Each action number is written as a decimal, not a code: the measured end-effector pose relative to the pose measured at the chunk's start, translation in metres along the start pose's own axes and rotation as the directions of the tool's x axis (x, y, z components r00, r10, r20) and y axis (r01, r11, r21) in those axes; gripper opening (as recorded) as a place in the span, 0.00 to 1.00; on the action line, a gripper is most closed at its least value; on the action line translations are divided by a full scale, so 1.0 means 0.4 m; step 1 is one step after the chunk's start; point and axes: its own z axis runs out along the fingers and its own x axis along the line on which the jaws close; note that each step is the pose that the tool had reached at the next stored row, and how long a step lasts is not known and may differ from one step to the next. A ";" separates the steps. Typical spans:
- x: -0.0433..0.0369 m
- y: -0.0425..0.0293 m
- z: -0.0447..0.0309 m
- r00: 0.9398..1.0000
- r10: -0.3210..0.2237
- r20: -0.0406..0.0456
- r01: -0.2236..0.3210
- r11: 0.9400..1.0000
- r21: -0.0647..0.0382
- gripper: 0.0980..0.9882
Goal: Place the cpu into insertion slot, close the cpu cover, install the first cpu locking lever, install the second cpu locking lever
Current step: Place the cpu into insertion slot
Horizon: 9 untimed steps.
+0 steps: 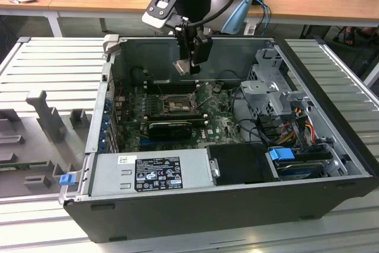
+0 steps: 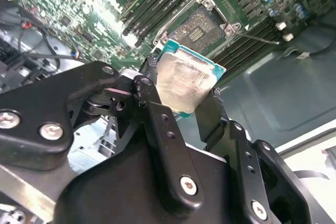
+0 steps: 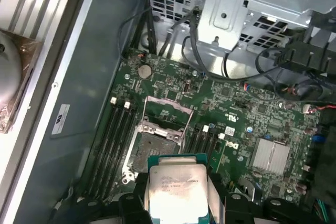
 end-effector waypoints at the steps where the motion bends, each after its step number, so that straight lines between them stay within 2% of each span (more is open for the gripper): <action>1: 0.000 0.000 0.001 1.000 0.016 0.001 -0.016 1.000 0.000 0.48; 4: 0.000 0.000 0.006 0.999 0.041 0.003 -0.041 0.999 -0.001 0.48; 9: 0.000 -0.001 0.011 0.999 0.042 0.000 -0.042 0.999 -0.002 0.48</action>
